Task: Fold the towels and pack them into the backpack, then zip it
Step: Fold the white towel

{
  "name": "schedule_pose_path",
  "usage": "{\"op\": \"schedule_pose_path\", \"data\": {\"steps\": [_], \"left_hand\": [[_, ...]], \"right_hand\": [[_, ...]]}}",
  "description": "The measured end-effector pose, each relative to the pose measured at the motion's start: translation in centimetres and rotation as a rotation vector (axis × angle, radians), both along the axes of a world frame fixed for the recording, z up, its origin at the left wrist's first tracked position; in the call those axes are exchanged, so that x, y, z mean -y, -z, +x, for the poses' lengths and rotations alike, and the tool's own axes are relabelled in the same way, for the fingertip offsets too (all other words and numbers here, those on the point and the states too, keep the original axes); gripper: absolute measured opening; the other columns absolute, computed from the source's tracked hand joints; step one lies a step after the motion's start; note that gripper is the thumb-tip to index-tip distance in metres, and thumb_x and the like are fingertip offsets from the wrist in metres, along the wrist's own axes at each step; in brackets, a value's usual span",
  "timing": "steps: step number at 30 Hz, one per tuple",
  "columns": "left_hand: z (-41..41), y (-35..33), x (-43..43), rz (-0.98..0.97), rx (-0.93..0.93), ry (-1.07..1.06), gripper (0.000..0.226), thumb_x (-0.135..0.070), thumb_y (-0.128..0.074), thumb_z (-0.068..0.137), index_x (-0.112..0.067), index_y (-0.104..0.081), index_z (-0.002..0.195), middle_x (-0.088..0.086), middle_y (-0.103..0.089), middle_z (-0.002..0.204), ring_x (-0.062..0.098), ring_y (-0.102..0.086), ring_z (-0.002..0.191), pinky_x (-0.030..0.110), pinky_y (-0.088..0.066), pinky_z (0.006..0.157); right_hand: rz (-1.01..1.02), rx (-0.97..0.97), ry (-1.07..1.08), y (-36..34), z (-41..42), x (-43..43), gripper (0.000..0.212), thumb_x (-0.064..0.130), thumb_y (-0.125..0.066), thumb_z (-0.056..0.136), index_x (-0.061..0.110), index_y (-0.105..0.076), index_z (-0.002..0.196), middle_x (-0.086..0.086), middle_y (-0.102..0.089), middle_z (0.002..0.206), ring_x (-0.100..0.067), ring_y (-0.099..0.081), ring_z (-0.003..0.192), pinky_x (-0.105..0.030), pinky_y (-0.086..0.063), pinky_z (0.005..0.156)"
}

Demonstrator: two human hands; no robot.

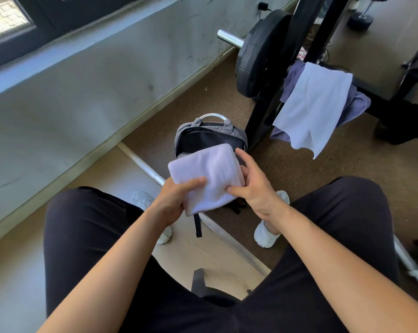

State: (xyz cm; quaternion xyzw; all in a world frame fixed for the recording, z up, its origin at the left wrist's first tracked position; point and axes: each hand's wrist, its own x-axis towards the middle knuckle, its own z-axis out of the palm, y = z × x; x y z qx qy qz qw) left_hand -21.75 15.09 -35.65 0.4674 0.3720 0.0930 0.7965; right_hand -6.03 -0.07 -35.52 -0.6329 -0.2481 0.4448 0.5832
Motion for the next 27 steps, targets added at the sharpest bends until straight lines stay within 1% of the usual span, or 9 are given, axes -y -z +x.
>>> {"op": "schedule_pose_path", "data": {"steps": [4,7,11,13,16,20,23,25,27], "left_hand": [[-0.1,-0.4,0.3,0.148,0.009,0.071,0.044,-0.003,-0.080,0.083,-0.011,-0.066,0.124,0.015,-0.076,0.113,0.033,-0.074,0.103,0.039,-0.061,0.077],[-0.1,-0.3,0.3,0.247,0.016,0.090,0.047,-0.006,-0.084,0.082,-0.014,-0.067,0.124,0.012,-0.076,0.114,0.032,-0.073,0.107,0.047,-0.061,0.088],[-0.1,-0.3,0.4,0.337,0.037,0.056,0.050,-0.009,-0.088,0.079,-0.016,-0.067,0.125,0.008,-0.076,0.117,0.030,-0.072,0.111,0.052,-0.058,0.096],[-0.2,-0.1,0.1,0.359,0.054,0.060,0.048,-0.009,-0.085,0.083,-0.017,-0.066,0.126,0.007,-0.076,0.117,0.028,-0.072,0.111,0.050,-0.058,0.095],[-0.3,-0.2,-0.4,0.371,0.088,0.127,0.045,-0.001,-0.072,0.092,-0.015,-0.060,0.133,0.006,-0.075,0.120,0.024,-0.071,0.112,0.037,-0.057,0.090],[-0.7,-0.8,-0.8,0.263,0.162,0.218,0.042,0.006,-0.057,0.099,-0.009,-0.056,0.139,0.013,-0.072,0.127,0.028,-0.070,0.116,0.033,-0.058,0.091],[-0.9,-0.7,-1.3,0.192,0.234,0.239,0.033,0.003,-0.059,0.096,-0.011,-0.068,0.125,0.016,-0.073,0.119,0.029,-0.071,0.109,0.036,-0.059,0.088],[-1.1,-0.8,-1.3,0.162,0.241,0.221,0.035,0.000,-0.059,0.086,-0.020,-0.077,0.108,0.009,-0.076,0.109,0.024,-0.072,0.101,0.033,-0.059,0.081],[-1.1,-1.5,-1.0,0.107,0.214,0.246,0.038,-0.001,-0.061,0.076,-0.021,-0.078,0.103,0.003,-0.077,0.107,0.019,-0.072,0.099,0.033,-0.056,0.085]], "right_hand": [[-0.036,-0.179,-0.061,-0.6,0.5,0.2,0.079,0.010,-0.081,0.074,0.019,-0.046,0.144,-0.011,-0.066,0.132,-0.024,-0.065,0.120,-0.039,-0.056,0.097],[-0.142,-0.286,-0.074,-0.6,0.3,0.3,0.075,0.024,-0.090,0.071,0.014,-0.055,0.137,-0.008,-0.070,0.127,-0.025,-0.067,0.118,-0.038,-0.055,0.097],[-0.145,-0.317,-0.009,-0.9,-0.2,0.1,0.045,0.008,-0.076,0.084,0.008,-0.062,0.127,-0.012,-0.073,0.119,-0.025,-0.071,0.109,-0.031,-0.059,0.086],[-0.094,-0.343,0.029,-1.0,-0.1,0.0,0.042,0.003,-0.072,0.087,0.009,-0.062,0.127,-0.013,-0.072,0.120,-0.027,-0.071,0.109,-0.034,-0.060,0.086],[-0.038,-0.406,0.076,-1.2,0.1,-0.1,0.043,0.000,-0.067,0.089,0.013,-0.060,0.130,-0.014,-0.070,0.120,-0.027,-0.071,0.105,-0.035,-0.060,0.083],[0.051,-0.451,0.066,-1.5,0.7,0.1,0.046,-0.005,-0.058,0.092,0.014,-0.059,0.134,-0.014,-0.070,0.117,-0.027,-0.070,0.102,-0.036,-0.061,0.083],[0.094,-0.450,0.036,-1.8,0.7,0.3,0.046,-0.010,-0.055,0.090,0.005,-0.059,0.133,-0.017,-0.069,0.115,-0.029,-0.069,0.103,-0.036,-0.060,0.085],[0.127,-0.424,0.013,-1.7,0.7,0.5,0.043,-0.009,-0.056,0.087,0.001,-0.062,0.128,-0.018,-0.070,0.116,-0.028,-0.069,0.104,-0.037,-0.060,0.086],[0.145,-0.366,0.014,-1.7,0.9,0.7,0.034,-0.008,-0.056,0.089,0.001,-0.066,0.120,-0.017,-0.072,0.112,-0.028,-0.070,0.101,-0.036,-0.060,0.082]]}}
